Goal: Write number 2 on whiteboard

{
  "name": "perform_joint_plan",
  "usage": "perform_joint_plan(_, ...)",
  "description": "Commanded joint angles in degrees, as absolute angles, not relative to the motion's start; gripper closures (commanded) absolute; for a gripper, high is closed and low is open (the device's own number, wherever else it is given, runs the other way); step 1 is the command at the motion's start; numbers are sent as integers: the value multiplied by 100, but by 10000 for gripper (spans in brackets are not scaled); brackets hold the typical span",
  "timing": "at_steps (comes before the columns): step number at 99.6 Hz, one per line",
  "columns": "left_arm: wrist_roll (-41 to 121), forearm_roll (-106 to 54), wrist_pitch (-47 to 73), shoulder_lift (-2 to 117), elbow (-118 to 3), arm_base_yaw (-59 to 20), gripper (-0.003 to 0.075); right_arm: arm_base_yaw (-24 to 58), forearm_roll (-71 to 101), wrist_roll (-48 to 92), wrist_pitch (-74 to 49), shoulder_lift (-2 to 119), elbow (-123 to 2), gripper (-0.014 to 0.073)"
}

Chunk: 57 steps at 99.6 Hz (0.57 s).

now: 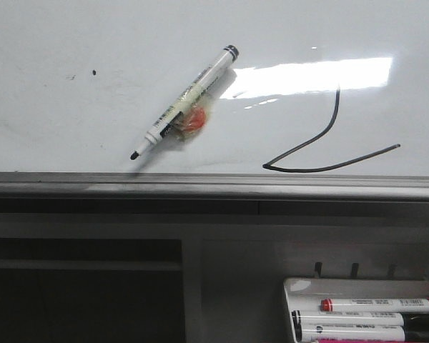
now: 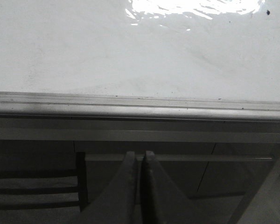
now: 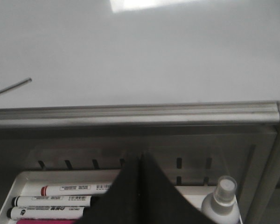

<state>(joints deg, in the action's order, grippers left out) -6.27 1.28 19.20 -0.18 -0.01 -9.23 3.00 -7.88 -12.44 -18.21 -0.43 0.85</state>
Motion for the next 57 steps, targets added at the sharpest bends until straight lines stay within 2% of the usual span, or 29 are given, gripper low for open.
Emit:
perform_joint_plan(1,-692,69,1628,-172,69,-918,741,264,-774,-1251,-1727,-164,226,666)
perform_joint_plan(57,-692,69,1628,-172,69,-918,741,264,-774,-1251,-1633,-164,226,666)
